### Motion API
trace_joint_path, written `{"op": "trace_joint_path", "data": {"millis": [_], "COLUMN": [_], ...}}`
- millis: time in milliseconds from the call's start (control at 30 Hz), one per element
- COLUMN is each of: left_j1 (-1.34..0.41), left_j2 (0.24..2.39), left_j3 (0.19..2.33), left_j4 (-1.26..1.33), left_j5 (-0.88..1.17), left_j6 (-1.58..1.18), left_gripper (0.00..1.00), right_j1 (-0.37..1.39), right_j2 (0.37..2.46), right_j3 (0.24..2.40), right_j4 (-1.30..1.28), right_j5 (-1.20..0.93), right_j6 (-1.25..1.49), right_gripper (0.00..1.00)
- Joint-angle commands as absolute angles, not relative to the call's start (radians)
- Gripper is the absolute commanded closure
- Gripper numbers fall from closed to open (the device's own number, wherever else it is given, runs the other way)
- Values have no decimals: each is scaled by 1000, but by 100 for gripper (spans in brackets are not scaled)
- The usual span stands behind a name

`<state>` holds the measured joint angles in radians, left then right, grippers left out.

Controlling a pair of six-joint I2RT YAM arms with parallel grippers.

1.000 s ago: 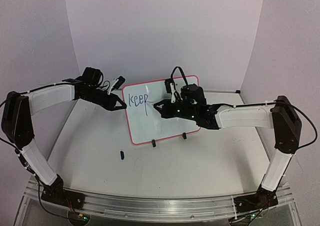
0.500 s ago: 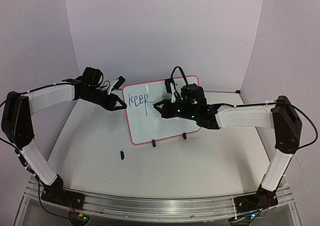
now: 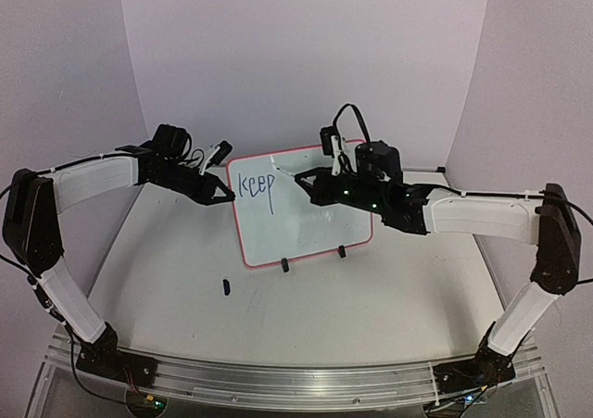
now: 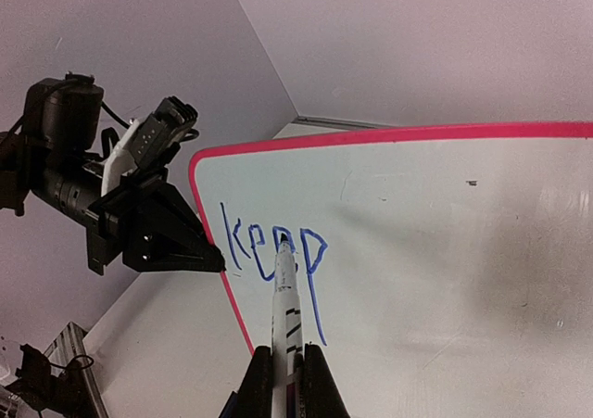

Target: Write a sentence on the whiteboard

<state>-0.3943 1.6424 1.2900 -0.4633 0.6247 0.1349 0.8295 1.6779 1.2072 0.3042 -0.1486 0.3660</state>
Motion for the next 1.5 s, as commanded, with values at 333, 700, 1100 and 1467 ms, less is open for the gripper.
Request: {"op": "trace_joint_path", "data": {"millis": [333, 700, 1100, 1467], "left_j1": [-436, -436, -437, -437], "left_j2": [1685, 1687, 1693, 1692], "left_j3": [1295, 1295, 1296, 1298], "left_j4": [-509, -511, -512, -513], "left_j5": [564, 563, 564, 561], "left_j6": [186, 187, 189, 189], "left_gripper": [100, 100, 100, 100], "right_j1": [800, 778, 769, 769], "right_j2": [1609, 1682, 1735, 1711], "right_j3": [1179, 1254, 1312, 1222], "right_j4": [244, 252, 271, 273], "right_j5": [-94, -90, -79, -71], "right_j6": [305, 283, 269, 305], "right_gripper": [100, 100, 100, 100]}}
